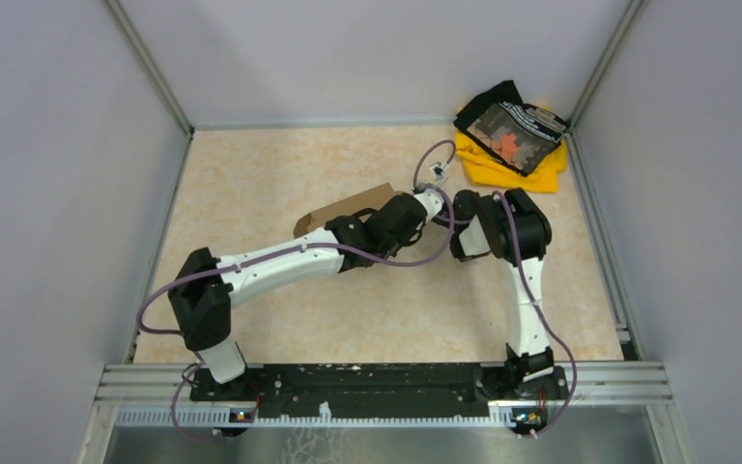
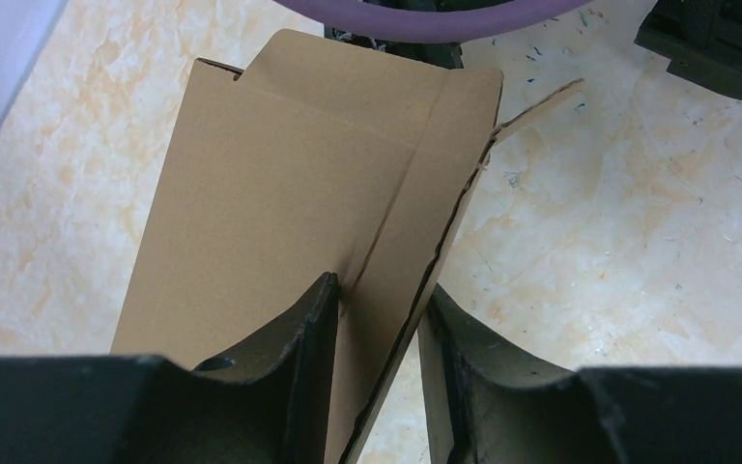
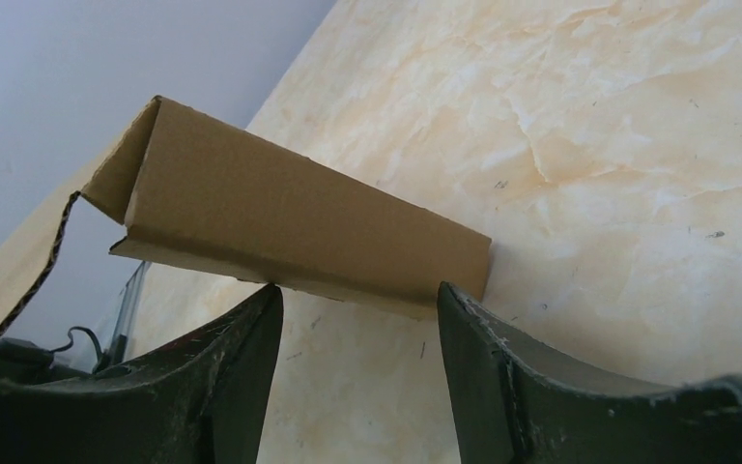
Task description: Fold the paper box
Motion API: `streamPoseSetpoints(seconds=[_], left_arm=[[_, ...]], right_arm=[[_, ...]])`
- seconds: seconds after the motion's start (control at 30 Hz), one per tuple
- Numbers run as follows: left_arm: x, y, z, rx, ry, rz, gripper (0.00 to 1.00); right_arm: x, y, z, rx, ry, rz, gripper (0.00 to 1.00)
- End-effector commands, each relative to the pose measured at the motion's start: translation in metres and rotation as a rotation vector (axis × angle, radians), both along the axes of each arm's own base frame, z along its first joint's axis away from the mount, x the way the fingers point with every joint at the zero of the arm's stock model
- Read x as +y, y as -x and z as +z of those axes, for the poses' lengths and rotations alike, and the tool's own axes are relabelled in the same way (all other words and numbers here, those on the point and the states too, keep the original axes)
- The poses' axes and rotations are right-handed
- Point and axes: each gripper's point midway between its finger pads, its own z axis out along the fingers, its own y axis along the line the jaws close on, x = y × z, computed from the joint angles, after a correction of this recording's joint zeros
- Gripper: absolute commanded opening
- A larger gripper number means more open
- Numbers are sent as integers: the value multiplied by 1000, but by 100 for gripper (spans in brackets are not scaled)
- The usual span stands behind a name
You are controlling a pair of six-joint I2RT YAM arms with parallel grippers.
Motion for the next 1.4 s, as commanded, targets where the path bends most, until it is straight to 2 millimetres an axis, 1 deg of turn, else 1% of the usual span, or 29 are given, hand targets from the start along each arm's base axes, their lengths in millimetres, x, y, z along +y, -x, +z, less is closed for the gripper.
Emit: streamPoseSetpoints(seconds=[0.0,0.2,0.6,0.93,1.0,1.07,1.13,1.2,1.27,1.37], left_arm=[[0,2,8,41,92,-26,16],[6,-4,6,82,134,-37,17],[3,-10,-4,205,199,-109,21],[4,-14,-9,275,227,-143,23],[6,-17,-9,280,233,-143,23],[11,-21,-10,280,232,-132,23],[11,-20,-11,301,245,-147,23],[14,-23,-11,305,250,-143,23],[16,-27,-11,302,252,-137,23],[20,-33,-7,289,241,-120,23]], right_arm=[[8,-10,46,-171,11,2,60],[11,-19,52,-207,37,5,62],[16,-37,53,-261,116,18,63],[19,-49,59,-311,134,19,64],[21,-52,58,-316,131,24,65],[22,-54,61,-333,125,28,66],[24,-57,66,-353,114,36,67],[27,-62,69,-360,107,45,67],[30,-67,68,-350,111,59,66],[29,-66,69,-346,109,63,66]])
